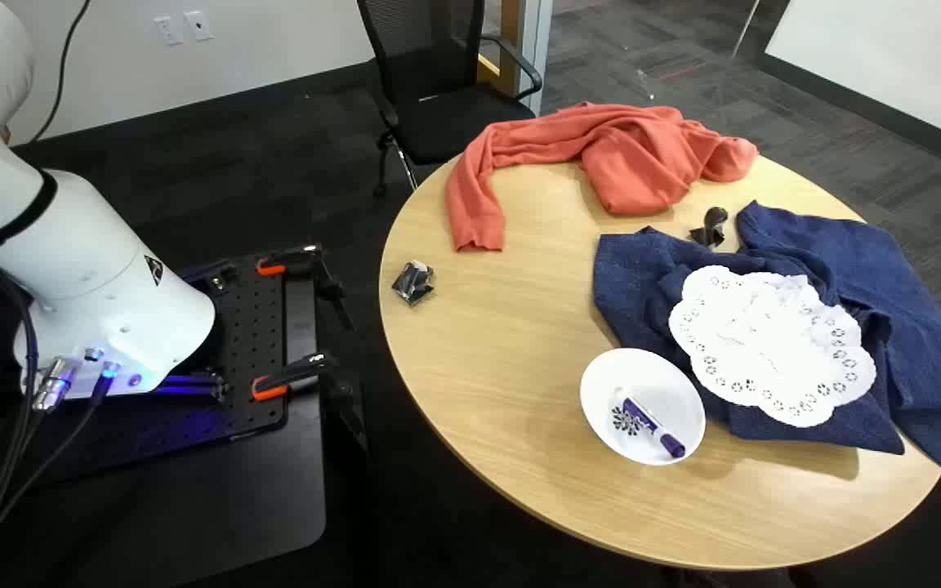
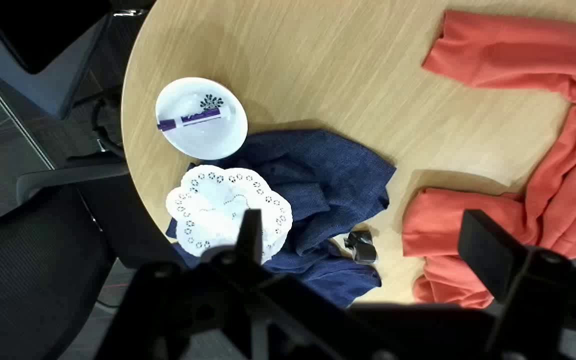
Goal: Put the marker on the table
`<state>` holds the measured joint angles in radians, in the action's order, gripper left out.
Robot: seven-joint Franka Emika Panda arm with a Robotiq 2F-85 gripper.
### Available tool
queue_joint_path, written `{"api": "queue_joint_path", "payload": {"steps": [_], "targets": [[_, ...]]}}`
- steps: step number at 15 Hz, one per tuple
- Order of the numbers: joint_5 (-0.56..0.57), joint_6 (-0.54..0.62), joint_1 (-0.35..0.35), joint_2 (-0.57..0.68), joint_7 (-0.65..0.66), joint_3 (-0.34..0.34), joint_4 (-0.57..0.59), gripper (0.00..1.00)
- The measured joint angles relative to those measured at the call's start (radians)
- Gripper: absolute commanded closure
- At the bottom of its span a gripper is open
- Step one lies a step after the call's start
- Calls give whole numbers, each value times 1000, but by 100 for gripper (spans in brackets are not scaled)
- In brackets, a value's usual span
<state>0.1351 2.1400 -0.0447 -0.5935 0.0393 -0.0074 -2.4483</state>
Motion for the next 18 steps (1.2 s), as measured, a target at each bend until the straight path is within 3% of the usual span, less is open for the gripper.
{"api": "queue_joint_path", "payload": {"steps": [18], "targets": [[0,7,-12,7,14,-6,7,0]]}}
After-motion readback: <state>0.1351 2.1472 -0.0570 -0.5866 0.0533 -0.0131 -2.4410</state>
